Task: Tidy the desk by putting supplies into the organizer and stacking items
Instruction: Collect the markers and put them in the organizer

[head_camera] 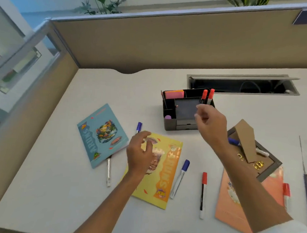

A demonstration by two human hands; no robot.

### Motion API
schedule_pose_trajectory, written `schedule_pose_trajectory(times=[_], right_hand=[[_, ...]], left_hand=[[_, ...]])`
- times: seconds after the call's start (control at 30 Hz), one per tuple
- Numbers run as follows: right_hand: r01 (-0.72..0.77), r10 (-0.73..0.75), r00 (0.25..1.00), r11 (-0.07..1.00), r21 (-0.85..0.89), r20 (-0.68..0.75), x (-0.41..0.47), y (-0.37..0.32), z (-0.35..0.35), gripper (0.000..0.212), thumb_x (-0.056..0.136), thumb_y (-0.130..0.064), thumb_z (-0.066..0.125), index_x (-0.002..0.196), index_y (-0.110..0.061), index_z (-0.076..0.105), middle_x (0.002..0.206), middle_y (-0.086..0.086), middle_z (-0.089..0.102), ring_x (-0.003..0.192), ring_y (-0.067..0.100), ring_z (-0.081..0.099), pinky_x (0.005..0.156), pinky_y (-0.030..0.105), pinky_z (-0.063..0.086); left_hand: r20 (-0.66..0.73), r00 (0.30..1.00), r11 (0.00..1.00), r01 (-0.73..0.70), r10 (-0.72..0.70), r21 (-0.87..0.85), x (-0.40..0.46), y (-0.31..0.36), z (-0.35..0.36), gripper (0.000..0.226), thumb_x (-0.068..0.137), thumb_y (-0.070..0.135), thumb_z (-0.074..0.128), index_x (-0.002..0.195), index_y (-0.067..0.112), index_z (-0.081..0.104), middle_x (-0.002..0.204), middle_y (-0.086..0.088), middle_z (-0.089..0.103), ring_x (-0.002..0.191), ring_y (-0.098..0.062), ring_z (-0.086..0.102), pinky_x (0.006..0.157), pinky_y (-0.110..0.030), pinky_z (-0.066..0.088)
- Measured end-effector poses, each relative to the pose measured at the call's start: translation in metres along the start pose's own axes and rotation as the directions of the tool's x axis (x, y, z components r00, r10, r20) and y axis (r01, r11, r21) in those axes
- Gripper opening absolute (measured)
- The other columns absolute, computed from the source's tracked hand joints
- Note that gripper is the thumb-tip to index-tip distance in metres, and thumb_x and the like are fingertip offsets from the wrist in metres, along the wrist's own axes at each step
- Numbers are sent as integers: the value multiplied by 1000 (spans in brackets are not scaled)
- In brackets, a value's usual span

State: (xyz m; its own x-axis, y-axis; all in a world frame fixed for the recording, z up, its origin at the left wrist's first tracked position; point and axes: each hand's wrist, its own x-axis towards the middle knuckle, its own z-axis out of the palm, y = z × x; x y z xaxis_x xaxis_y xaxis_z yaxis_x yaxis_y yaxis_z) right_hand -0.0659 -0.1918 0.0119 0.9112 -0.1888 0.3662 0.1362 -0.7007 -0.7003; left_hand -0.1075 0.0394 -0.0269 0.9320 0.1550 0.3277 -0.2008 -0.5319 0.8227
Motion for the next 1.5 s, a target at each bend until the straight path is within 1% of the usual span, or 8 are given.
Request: schedule_pose_trajectory(times=[0.13,0.23,0.37,0.67,0.93,1.13,1.3,1.5], right_hand=[[78,-83,984,996,40,160,-25,-30,30,21,88,-11,62,109,-10,67,88,-1,68,71,10,60,69,24,51],[82,-86,941,996,29,326,-37,-46,58,20,89,-16,61,109,-12,66,87,-3,67,71,10,57,67,21,46],[-37,19,864,999,25,502,-42,-56,98,27,88,-26,64,112,-14,64,93,-1,69,80,14,63,77,34,54],[-33,120,789,988,-153,603,-11,-82,173,36,93,-29,56,122,-8,54,116,14,61,103,31,57,74,31,38],[-116,287,770,942,-316,571,7,-84,204,41,88,-21,64,121,-6,45,117,15,57,104,32,59,70,31,39],[-175,321,778,936,-306,539,7,-82,212,36,87,-7,59,120,-2,45,116,17,59,105,33,59,70,30,39],[-245,283,767,959,-145,576,14,-82,204,42,84,-12,62,123,-4,46,117,18,60,104,35,59,74,32,42],[-140,80,789,989,52,609,16,-87,152,65,81,-19,64,140,-20,38,105,13,65,92,31,60,71,32,42]], left_hand=[[-155,972,971,200,-180,130,-15,-40,-46,26,82,-3,60,103,10,68,95,-4,68,83,-25,63,71,-39,54],[-170,943,888,328,-287,322,-26,-68,-70,22,82,4,63,104,7,66,103,-9,67,96,-30,61,78,-40,51],[-68,943,764,305,-326,569,-39,-86,-81,22,83,15,66,104,9,64,109,-8,62,100,-30,54,68,-38,48],[3,889,702,360,-459,614,-27,-91,-79,26,81,0,58,106,7,57,103,-15,59,87,-37,58,71,-42,47],[69,689,671,671,-721,315,-22,-78,-102,52,77,1,66,125,15,53,92,-6,66,84,-26,61,73,-32,47],[255,557,605,775,-790,183,-24,-66,-115,59,76,-6,68,128,14,48,92,-12,66,82,-31,64,70,-41,56],[318,615,630,774,-722,-66,-6,-43,-111,69,79,-18,60,134,19,42,96,-22,63,83,-39,62,67,-40,53],[286,736,696,675,-613,-246,23,-3,-74,91,78,-21,58,143,36,31,99,-22,57,97,-47,61,71,-40,53]])
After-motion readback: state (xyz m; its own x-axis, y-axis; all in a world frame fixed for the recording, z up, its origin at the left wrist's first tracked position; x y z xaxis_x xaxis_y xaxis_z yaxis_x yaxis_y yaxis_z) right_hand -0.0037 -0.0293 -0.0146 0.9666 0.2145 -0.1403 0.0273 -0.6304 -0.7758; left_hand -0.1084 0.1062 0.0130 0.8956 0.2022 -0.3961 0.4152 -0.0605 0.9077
